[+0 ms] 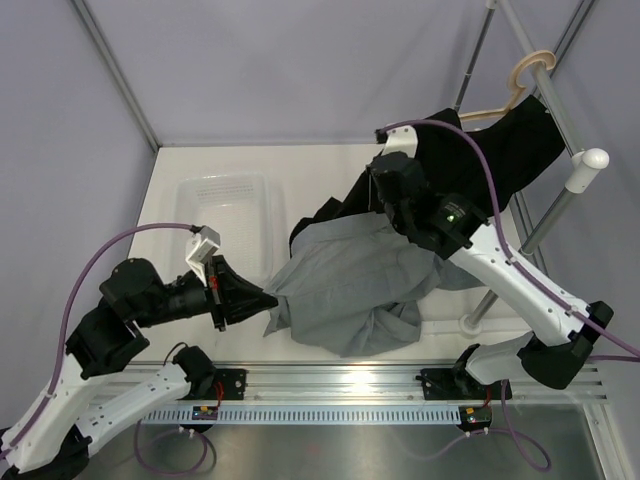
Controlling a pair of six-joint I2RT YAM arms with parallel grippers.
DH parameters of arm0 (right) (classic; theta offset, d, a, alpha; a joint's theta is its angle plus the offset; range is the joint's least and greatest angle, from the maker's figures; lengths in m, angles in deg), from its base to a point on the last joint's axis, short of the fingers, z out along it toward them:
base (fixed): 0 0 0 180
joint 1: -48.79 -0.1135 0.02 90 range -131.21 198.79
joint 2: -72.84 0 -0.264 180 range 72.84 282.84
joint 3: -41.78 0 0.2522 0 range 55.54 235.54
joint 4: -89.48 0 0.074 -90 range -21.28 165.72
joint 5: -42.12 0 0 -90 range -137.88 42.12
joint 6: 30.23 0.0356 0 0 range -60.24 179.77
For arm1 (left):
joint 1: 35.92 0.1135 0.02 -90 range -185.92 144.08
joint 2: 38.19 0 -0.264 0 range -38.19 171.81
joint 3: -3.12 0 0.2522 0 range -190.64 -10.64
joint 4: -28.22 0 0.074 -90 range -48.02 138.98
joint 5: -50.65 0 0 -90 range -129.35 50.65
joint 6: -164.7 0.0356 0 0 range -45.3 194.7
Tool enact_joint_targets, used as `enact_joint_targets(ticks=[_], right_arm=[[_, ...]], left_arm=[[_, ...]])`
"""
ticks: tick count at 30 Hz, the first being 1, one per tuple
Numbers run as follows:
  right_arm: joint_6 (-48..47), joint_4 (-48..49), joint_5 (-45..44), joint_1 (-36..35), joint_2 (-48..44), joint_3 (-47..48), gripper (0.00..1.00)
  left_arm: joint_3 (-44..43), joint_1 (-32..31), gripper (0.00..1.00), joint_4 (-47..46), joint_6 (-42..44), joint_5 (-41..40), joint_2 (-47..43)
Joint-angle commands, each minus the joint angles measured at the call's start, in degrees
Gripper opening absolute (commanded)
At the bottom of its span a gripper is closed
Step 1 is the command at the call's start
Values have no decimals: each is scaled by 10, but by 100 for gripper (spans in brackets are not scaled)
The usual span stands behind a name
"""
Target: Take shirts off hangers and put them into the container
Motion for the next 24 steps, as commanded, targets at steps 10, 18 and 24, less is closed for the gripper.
enact_joint_targets(ticks=[10, 18, 24], right_arm=[[-44, -91, -65, 166, -28, 228, 0], [-11, -121, 0, 257, -76, 201, 0], [-17, -52, 124, 260, -139, 103, 0]], left_arm=[[32, -6, 0, 189, -68, -251, -67], [12, -6, 0, 247, -86, -367, -110], [32, -6, 35, 109, -50, -183, -98]])
